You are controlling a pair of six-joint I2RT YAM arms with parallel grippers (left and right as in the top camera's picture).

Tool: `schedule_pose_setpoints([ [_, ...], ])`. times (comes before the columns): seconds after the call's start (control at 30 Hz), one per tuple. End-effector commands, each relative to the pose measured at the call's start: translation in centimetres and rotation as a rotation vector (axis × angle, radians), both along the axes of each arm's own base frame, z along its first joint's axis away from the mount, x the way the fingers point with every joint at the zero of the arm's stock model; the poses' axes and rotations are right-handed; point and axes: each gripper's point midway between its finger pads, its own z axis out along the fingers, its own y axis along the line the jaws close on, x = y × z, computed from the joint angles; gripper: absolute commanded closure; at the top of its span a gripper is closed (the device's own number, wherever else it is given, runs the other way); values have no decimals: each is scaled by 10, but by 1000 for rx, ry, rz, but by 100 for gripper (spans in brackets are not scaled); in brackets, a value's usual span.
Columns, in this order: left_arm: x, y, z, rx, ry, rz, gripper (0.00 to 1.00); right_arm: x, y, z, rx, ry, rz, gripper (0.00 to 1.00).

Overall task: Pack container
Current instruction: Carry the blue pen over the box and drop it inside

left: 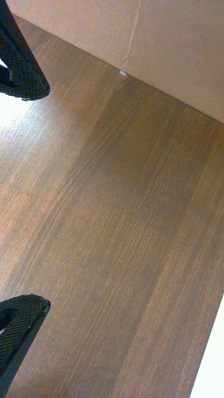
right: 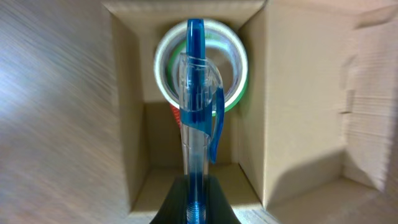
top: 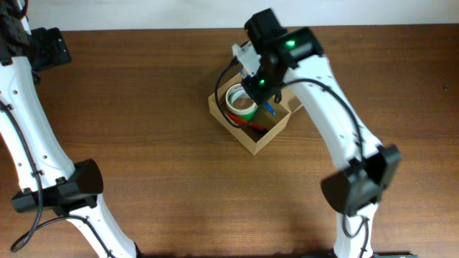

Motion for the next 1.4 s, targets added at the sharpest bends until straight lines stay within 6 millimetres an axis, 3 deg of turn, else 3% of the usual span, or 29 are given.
schedule_pose_setpoints([
  [0.0,1,1,-5,-4,14,-9,0,3,3,-17,-14,28,52,96],
  [0.2,1,1,-5,-4,14,-9,0,2,16,-49,19,112,62,96],
  [0.57,1,1,-5,-4,14,-10,0,-2,34,-79,61,197,43,96],
  [1.0,1,1,-5,-4,14,-9,0,-17,60,-103,35,230,99,96],
  [1.37,1,1,-5,-4,14,-10,0,-20,60,-127,11,283,77,96],
])
